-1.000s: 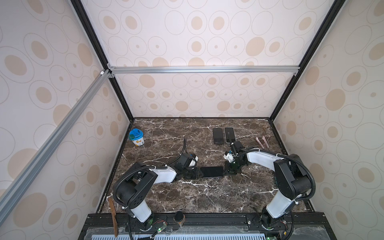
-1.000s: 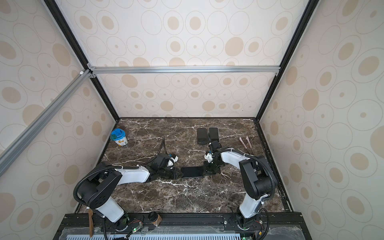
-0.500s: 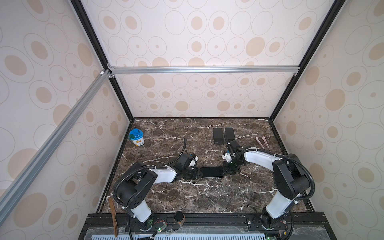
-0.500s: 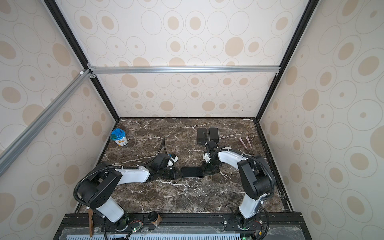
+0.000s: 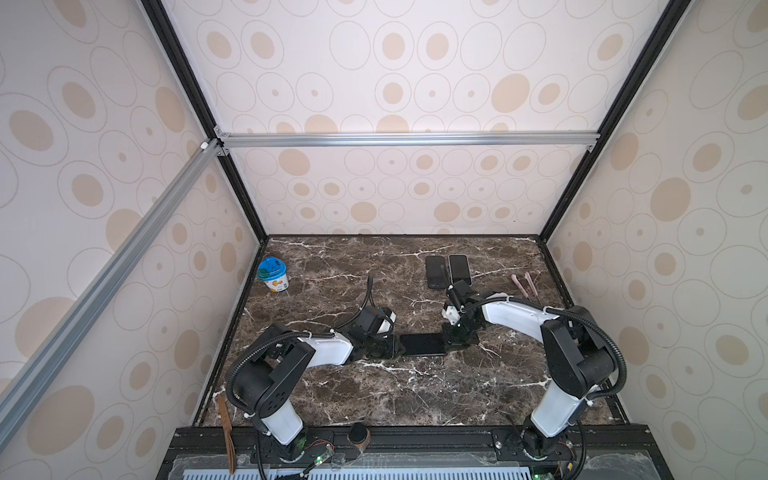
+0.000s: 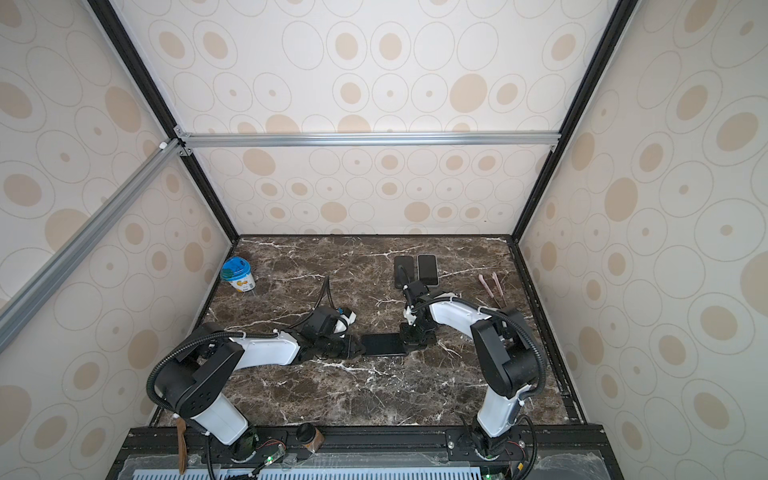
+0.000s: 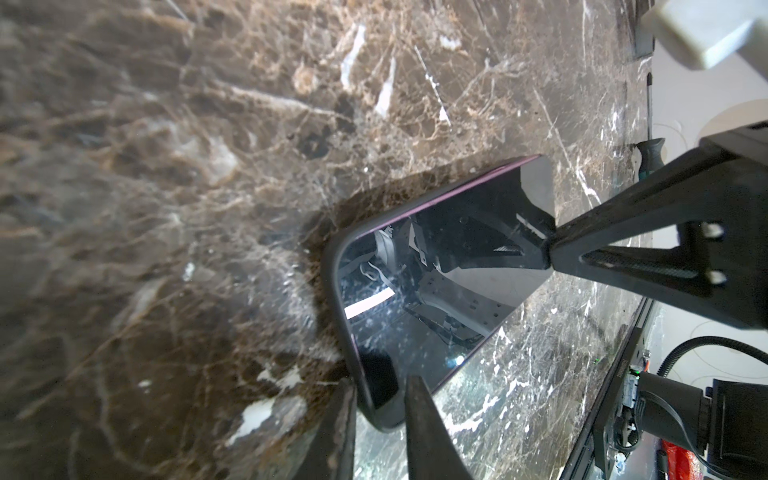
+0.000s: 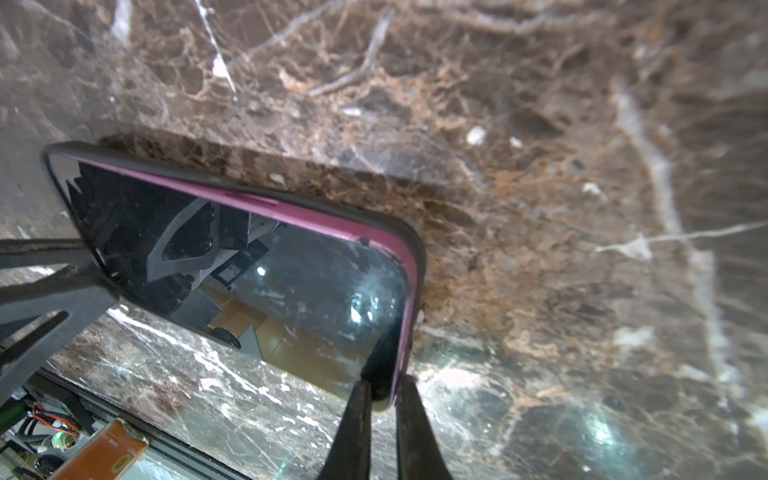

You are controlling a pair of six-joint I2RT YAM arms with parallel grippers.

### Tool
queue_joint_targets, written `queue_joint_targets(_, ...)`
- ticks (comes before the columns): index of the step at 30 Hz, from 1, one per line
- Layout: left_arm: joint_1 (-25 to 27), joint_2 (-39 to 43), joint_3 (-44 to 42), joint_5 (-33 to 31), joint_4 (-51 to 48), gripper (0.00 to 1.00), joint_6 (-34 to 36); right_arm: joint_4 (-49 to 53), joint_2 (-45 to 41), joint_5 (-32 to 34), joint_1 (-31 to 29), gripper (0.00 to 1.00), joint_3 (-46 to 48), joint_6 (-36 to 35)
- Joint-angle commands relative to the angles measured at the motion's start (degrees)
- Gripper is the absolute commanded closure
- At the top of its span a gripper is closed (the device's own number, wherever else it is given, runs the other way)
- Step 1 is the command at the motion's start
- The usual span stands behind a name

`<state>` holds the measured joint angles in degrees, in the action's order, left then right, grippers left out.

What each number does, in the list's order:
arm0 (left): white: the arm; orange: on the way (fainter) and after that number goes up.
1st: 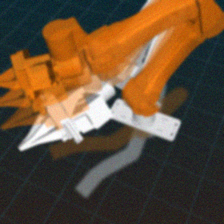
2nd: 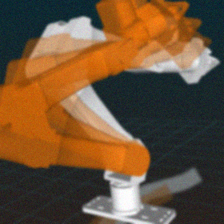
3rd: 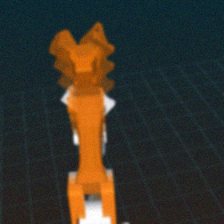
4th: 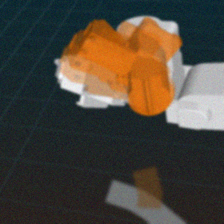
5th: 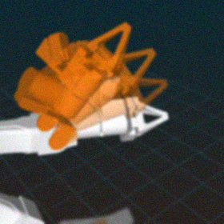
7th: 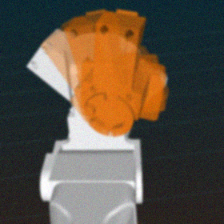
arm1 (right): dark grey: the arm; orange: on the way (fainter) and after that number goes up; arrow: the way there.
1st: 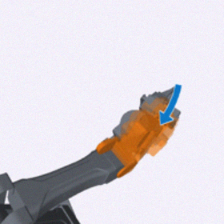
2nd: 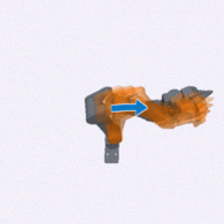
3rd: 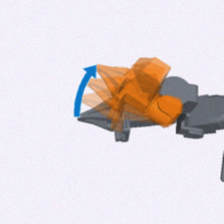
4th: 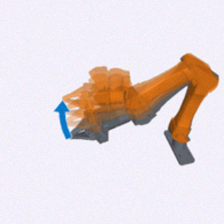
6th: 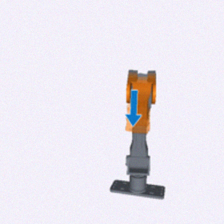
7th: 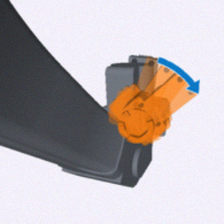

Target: Put the phone into the phone case

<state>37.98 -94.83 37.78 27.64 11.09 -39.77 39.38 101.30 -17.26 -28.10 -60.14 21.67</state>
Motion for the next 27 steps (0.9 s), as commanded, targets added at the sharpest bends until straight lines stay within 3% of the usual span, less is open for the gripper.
queue_joint_targets(1, 0.65, -0.64, 0.81, -0.39, -2.48, 0.77, 1.34, -9.57, 10.47, 0.71, -4.86, 0.90, 5.52, 1.34)
queue_joint_targets(16, 0.63, 0.16, 0.24, -3.53, -3.05, 0.77, 1.09, -14.68, 14.46, 6.71, -7.22, 0.90, 8.42, 6.63)
queue_joint_targets(27, 0.51, 4.20, 1.04, -8.95, -6.71, 0.77, 1.58, -5.80, 1.99, 10.20, -7.39, 0.85, 3.58, 1.54)
